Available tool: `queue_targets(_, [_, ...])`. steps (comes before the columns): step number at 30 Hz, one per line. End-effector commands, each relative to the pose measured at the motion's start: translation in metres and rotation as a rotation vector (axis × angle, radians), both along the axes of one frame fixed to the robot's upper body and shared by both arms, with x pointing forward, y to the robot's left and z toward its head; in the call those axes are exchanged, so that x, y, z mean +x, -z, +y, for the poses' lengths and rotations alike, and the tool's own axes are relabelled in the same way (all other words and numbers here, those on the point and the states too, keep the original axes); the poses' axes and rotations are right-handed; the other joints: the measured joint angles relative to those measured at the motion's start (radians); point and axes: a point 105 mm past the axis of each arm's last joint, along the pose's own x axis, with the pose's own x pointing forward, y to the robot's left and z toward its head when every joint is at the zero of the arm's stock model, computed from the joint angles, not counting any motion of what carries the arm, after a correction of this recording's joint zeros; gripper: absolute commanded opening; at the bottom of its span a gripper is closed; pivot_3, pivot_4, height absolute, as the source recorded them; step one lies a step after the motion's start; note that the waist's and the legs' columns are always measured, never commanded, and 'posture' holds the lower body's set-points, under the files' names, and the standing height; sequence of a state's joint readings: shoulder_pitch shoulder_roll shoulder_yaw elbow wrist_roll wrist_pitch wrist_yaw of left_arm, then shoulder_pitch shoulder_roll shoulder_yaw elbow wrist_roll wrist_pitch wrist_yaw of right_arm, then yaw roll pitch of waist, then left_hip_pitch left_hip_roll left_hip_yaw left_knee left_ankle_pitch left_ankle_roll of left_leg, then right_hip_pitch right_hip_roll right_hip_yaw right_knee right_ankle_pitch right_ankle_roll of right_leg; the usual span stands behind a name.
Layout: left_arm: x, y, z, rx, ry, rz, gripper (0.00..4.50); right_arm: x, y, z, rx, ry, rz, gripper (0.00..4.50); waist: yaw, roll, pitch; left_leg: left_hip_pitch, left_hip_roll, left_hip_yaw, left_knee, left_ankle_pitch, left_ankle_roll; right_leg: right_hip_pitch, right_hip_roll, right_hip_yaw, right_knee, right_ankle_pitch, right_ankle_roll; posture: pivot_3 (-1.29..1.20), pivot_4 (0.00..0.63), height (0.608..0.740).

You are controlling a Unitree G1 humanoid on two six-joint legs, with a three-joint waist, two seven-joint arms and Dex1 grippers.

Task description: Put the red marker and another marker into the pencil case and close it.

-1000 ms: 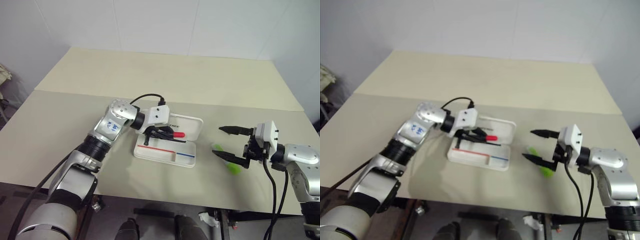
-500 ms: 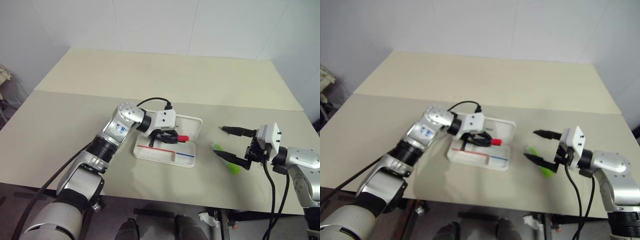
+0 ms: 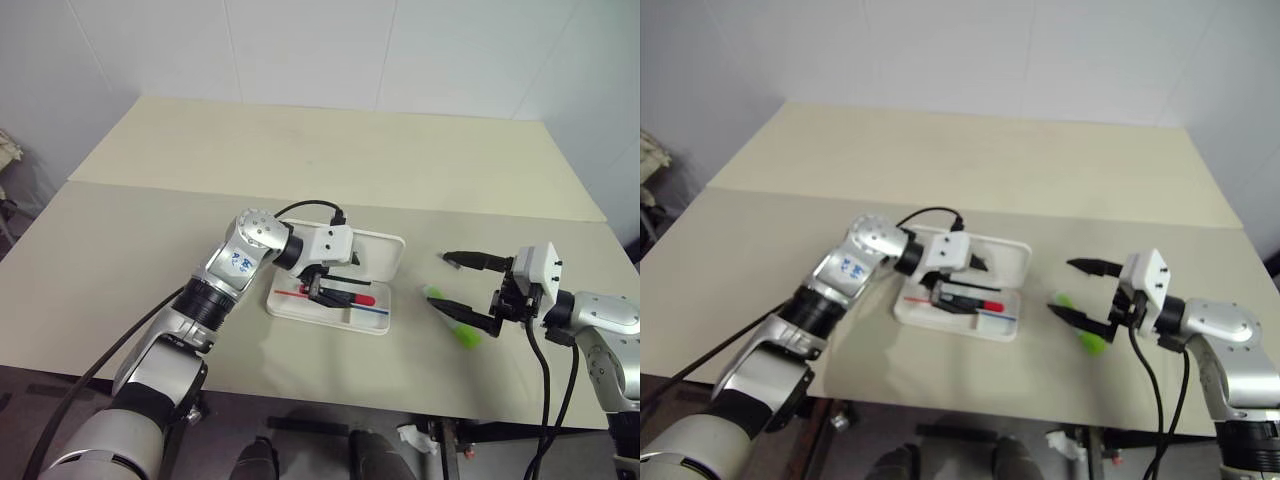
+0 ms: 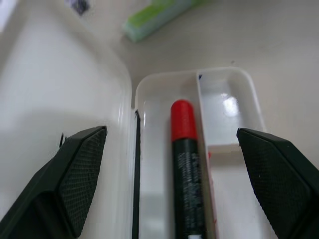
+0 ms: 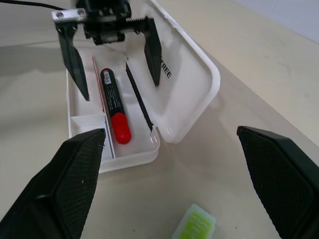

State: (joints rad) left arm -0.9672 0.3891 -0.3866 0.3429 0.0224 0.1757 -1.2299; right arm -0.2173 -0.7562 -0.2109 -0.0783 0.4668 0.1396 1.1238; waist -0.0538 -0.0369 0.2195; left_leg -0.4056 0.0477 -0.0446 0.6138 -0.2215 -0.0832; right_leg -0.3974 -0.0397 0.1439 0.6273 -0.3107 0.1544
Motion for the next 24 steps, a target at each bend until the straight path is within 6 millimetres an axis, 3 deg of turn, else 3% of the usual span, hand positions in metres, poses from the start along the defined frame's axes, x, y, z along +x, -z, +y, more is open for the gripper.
queue_targets(1, [-0.008, -0.020, 0.001, -0.105, 0.025, -0.052, 4.47, 0.000, 0.005, -0.004, -0.054, 0.055, 0.021, 4.50, 0.001, 0.000, 0.000, 0.000, 0.000, 0.000, 0.000, 0.000, 0.000, 0.000, 0.000, 0.000, 0.000, 0.000, 0.000, 0.00, 0.150, 0.740])
queue_targets(6, [-0.036, -0.033, 0.015, -0.246, 0.103, -0.010, 4.47, -0.003, 0.027, -0.005, -0.054, 0.151, 0.123, 4.50, -0.001, 0.001, 0.000, 0.000, 0.000, 0.000, 0.000, 0.000, 0.000, 0.000, 0.000, 0.000, 0.001, 0.000, 0.000, 0.00, 0.150, 0.740])
queue_targets(10, [-0.046, -0.037, 0.031, -0.318, 0.098, -0.001, 4.47, -0.005, 0.040, -0.009, -0.061, 0.227, 0.179, 4.50, 0.001, 0.001, 0.000, 0.001, 0.000, 0.000, 0.000, 0.001, 0.000, 0.001, 0.000, 0.000, 0.002, 0.000, 0.000, 0.00, 0.150, 0.740])
queue_targets(19, [-0.055, -0.033, 0.106, -0.351, -0.019, 0.040, 4.47, -0.005, 0.069, -0.009, -0.035, 0.374, 0.282, 4.50, -0.003, 0.001, -0.001, 0.002, 0.000, 0.000, 0.002, 0.002, 0.001, 0.002, 0.000, 0.000, 0.001, -0.002, -0.004, 0.00, 0.150, 0.740])
queue_targets(24, [-0.060, -0.049, 0.131, -0.460, -0.022, 0.030, 4.47, 0.002, 0.076, -0.010, -0.013, 0.421, 0.316, 4.50, -0.002, 0.001, -0.001, 0.002, 0.000, 0.000, 0.002, 0.003, 0.001, 0.002, 0.000, 0.000, 0.000, -0.004, -0.011, 0.00, 0.150, 0.740])
